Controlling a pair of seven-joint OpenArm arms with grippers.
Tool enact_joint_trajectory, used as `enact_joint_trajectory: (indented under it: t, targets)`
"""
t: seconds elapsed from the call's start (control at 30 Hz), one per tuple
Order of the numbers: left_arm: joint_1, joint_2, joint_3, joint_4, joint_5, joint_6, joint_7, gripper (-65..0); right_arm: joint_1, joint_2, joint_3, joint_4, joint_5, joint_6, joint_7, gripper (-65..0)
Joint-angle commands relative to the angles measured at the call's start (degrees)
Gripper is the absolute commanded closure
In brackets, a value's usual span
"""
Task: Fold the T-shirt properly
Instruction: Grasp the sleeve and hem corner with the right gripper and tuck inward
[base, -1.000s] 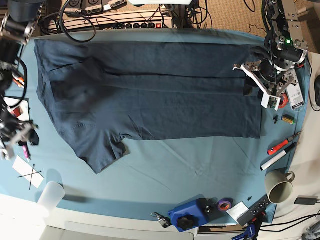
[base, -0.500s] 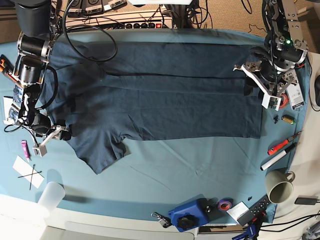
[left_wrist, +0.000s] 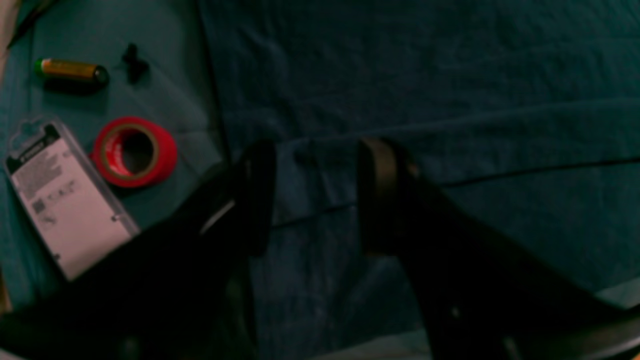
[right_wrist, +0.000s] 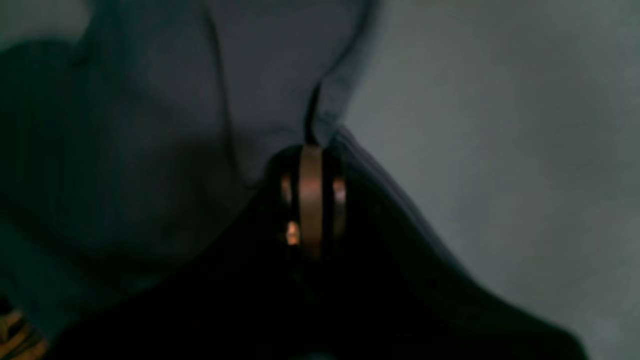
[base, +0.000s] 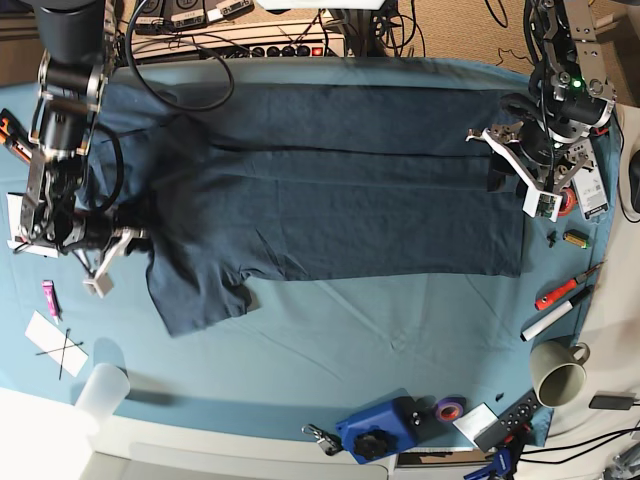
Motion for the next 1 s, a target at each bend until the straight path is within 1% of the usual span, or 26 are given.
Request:
enact_joint_trajectory:
  t: [0.0,0.1,0.2,0.3,0.4,0.5,0.53,0.63,0.67,0.7,0.73,0.77,0.87,0.93,0.97]
  targets:
    - [-0.3,-0.6,-0.2,1.0,-0.1,0.0,-1.4,-27.1,-0.4,1.8,0.2,3.5,0.9,0.0,-2.6,0.0]
    - [-0.3,-0.6,-0.2,1.0,-0.2,0.0,-1.5,-27.1,-5.5,3.2,0.2,12.5,4.4,-0.7,-5.9,0.0]
    - [-0.3,-0.6,-0.2,1.0,-0.1,0.0,-1.5,-27.1,-10.9,4.0,1.7,20.6,4.3,-0.7,-5.9,0.0]
    - [-0.3,-0.6,-0.2,1.0,-0.2,0.0,-1.5,-27.1,-15.3,4.0,4.9,26.8,4.3,-0.7,-5.8,0.0]
    - [-0.3,-0.6,-0.2,1.0,-0.2,0.0,-1.5,-27.1,-17.5,4.0,7.6,29.4,4.3,-0.7,-5.8,0.0]
    - [-0.3,-0.6,-0.2,1.0,-0.2,0.0,-1.5,-27.1,-17.4,4.0,8.8,29.5,4.4,-0.7,-7.0,0.0]
    - [-0.3,-0.6,-0.2,1.0,-0.2,0.0,-1.5,-27.1,-17.4,4.0,8.8,29.5,4.4,-0.7,-7.0,-2.8]
    - [-0.2,-0.6,-0.2,1.0,-0.1,0.0,-1.5,-27.1,-17.4,4.4,8.8,29.5,6.3,-0.8,-9.2,-19.0]
    - [0.0,-0.6,-0.2,1.0,-0.1,0.0,-1.5,-27.1,-17.4,4.5,8.8,29.5,7.8,-1.4,-9.2,-22.6]
    - [0.1,-0.6,-0.2,0.9,-0.1,0.0,-1.4,-27.1,-17.4,4.8,8.8,29.5,9.7,-2.4,-9.2,-23.9]
    - [0.3,-0.6,-0.2,0.9,-0.1,0.0,-1.5,-27.1,-17.1,5.0,8.8,29.6,11.2,-2.4,-9.2,-23.9]
    - [0.3,-0.6,-0.2,0.9,-0.1,0.0,-1.4,-27.1,-16.9,5.2,9.0,29.9,11.1,-2.3,-9.2,-23.9]
    - [0.4,-0.6,-0.2,0.9,-0.2,0.0,-1.5,-27.1,-16.0,5.2,11.7,31.2,8.7,-1.7,-9.2,-23.8]
    - [0.2,-0.6,-0.2,0.9,-0.1,0.0,-1.5,-27.1,-14.9,5.2,14.1,31.2,6.1,-1.8,-5.1,-23.8]
    - [0.1,-0.6,-0.2,0.9,-0.1,0.0,-1.5,-27.1,-14.1,5.2,15.1,31.2,4.8,-1.9,-4.0,-23.8]
